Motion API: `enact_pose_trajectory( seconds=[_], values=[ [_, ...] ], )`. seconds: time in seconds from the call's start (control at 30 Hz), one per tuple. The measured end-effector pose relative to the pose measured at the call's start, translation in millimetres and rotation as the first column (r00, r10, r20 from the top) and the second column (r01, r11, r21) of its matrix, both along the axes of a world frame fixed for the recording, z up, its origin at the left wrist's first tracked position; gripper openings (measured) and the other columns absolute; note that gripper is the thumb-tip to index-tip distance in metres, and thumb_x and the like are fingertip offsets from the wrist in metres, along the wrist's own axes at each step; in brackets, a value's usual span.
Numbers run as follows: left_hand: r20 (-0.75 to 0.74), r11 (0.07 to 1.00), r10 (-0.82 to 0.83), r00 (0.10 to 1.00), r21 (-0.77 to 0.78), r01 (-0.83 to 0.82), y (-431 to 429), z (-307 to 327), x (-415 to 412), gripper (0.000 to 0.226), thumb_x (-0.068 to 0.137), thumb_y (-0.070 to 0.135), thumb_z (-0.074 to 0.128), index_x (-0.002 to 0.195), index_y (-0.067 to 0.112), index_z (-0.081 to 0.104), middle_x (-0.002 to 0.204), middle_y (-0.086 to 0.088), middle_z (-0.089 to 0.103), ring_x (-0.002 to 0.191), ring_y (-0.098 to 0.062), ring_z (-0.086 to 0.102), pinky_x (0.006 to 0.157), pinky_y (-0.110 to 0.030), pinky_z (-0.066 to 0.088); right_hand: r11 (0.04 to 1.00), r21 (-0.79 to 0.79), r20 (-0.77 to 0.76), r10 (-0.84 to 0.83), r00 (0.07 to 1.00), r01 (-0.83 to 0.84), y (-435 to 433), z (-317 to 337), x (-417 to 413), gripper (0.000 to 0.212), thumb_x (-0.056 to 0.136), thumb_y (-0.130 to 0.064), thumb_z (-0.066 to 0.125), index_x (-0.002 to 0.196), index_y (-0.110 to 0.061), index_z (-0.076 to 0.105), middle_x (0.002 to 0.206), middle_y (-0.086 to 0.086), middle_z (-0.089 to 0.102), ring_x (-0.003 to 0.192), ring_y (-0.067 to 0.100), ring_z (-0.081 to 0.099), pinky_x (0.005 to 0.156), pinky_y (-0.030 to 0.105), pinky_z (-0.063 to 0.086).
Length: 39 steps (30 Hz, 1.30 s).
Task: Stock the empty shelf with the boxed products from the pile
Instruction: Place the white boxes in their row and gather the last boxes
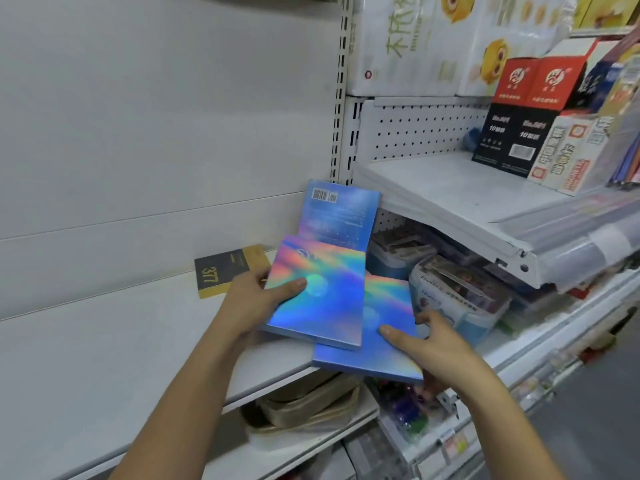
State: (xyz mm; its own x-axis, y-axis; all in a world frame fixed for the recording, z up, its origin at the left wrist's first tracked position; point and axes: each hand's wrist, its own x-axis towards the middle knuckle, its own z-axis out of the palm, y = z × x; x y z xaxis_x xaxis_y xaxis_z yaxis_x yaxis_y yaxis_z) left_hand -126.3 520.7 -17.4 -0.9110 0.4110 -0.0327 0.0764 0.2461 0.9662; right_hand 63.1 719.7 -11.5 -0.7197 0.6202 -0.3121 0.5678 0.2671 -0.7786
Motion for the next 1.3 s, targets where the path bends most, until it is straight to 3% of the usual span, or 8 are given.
enact_pose_trajectory(
  seconds=[0.17, 0.33, 0.5, 0.67, 0.83, 1.07, 1.23, 1.3],
  values=[
    [0.127, 0.982, 0.007, 0.992, 0.186, -0.03, -4, 2, 2, 0.018, 0.088, 0.027, 0.077, 0.102, 0.017, 0.071, 0.097, -0.005, 0.08, 0.085, -0.023, 0.077, 0.077, -0.036, 0.061, 0.991, -0.12, -0.226, -0.087, 0.97, 0.061, 2, -3, 1, 0.048, 0.085, -0.034, 0.08, 0.124, -0.017, 0.056, 0.077, 0.007, 0.076, 0.046, 0.021, 0.065, 0.04, 0.031, 0.052],
    [0.136, 0.949, 0.04, 0.99, 0.306, -0.08, -24, 11, -1, 0.024, 0.093, 0.021, 0.071, 0.113, 0.01, 0.065, 0.102, -0.007, 0.078, 0.078, -0.015, 0.076, 0.061, -0.025, 0.059, 0.952, -0.301, -0.416, -0.189, 0.889, 0.062, 9, 4, -2, 0.033, 0.086, -0.016, 0.078, 0.116, -0.018, 0.064, 0.077, 0.005, 0.078, 0.061, 0.014, 0.073, 0.052, 0.032, 0.06],
    [0.084, 0.924, 0.076, 0.994, 0.368, -0.102, -64, 17, -3, 0.033, 0.089, 0.026, 0.076, 0.117, 0.014, 0.064, 0.11, -0.008, 0.077, 0.089, -0.023, 0.076, 0.071, -0.033, 0.06, 0.912, -0.41, -0.518, -0.204, 0.831, -0.032, 1, 5, -17, 0.035, 0.09, -0.005, 0.07, 0.123, -0.012, 0.061, 0.096, 0.003, 0.08, 0.072, 0.017, 0.076, 0.058, 0.034, 0.06],
    [0.012, 0.892, 0.149, 0.989, 0.431, -0.139, -119, 21, 6, 0.029, 0.091, 0.025, 0.07, 0.119, 0.018, 0.066, 0.106, -0.006, 0.078, 0.091, -0.027, 0.077, 0.068, -0.033, 0.063, 0.889, -0.428, -0.628, -0.161, 0.761, -0.165, -18, 17, -45, 0.025, 0.092, 0.005, 0.062, 0.109, -0.013, 0.061, 0.084, -0.003, 0.079, 0.065, 0.014, 0.074, 0.048, 0.028, 0.057],
    [-0.002, 0.822, 0.321, 0.947, 0.497, -0.278, -171, 19, 29, 0.029, 0.094, 0.02, 0.066, 0.122, 0.017, 0.065, 0.11, -0.006, 0.077, 0.094, -0.024, 0.076, 0.072, -0.033, 0.062, 0.849, -0.413, -0.725, -0.088, 0.683, -0.328, -46, 15, -81, 0.035, 0.09, 0.015, 0.055, 0.107, -0.013, 0.067, 0.1, 0.0, 0.079, 0.084, 0.013, 0.076, 0.064, 0.029, 0.061],
    [-0.018, 0.612, 0.691, 0.723, 0.547, -0.571, -277, 11, 103, 0.023, 0.085, 0.021, 0.067, 0.107, 0.014, 0.069, 0.101, -0.006, 0.078, 0.083, -0.018, 0.074, 0.069, -0.029, 0.06, 0.666, -0.411, -0.758, 0.13, 0.64, -0.622, -142, 12, -126, 0.039, 0.089, 0.014, 0.053, 0.109, -0.016, 0.068, 0.105, -0.003, 0.077, 0.09, 0.008, 0.073, 0.074, 0.022, 0.06],
    [0.012, 0.45, 0.843, 0.537, 0.532, -0.718, -344, 1, 167, 0.053, 0.061, 0.053, 0.089, 0.103, 0.023, 0.073, 0.103, -0.007, 0.077, 0.085, -0.019, 0.074, 0.072, -0.034, 0.062, 0.553, -0.467, -0.714, 0.223, 0.663, -0.69, -225, 2, -127, 0.03, 0.092, 0.007, 0.058, 0.109, -0.015, 0.066, 0.101, 0.002, 0.078, 0.085, 0.018, 0.076, 0.076, 0.041, 0.061],
    [0.019, 0.384, 0.885, 0.465, 0.536, -0.752, -369, -1, 188, 0.04, 0.077, 0.041, 0.08, 0.11, 0.021, 0.07, 0.111, -0.012, 0.076, 0.091, -0.023, 0.072, 0.082, -0.043, 0.058, 0.524, -0.466, -0.701, 0.272, 0.659, -0.713, -256, 1, -126, 0.025, 0.093, 0.003, 0.06, 0.11, -0.014, 0.066, 0.107, 0.008, 0.077, 0.087, 0.023, 0.076, 0.08, 0.046, 0.059]
  ],
)
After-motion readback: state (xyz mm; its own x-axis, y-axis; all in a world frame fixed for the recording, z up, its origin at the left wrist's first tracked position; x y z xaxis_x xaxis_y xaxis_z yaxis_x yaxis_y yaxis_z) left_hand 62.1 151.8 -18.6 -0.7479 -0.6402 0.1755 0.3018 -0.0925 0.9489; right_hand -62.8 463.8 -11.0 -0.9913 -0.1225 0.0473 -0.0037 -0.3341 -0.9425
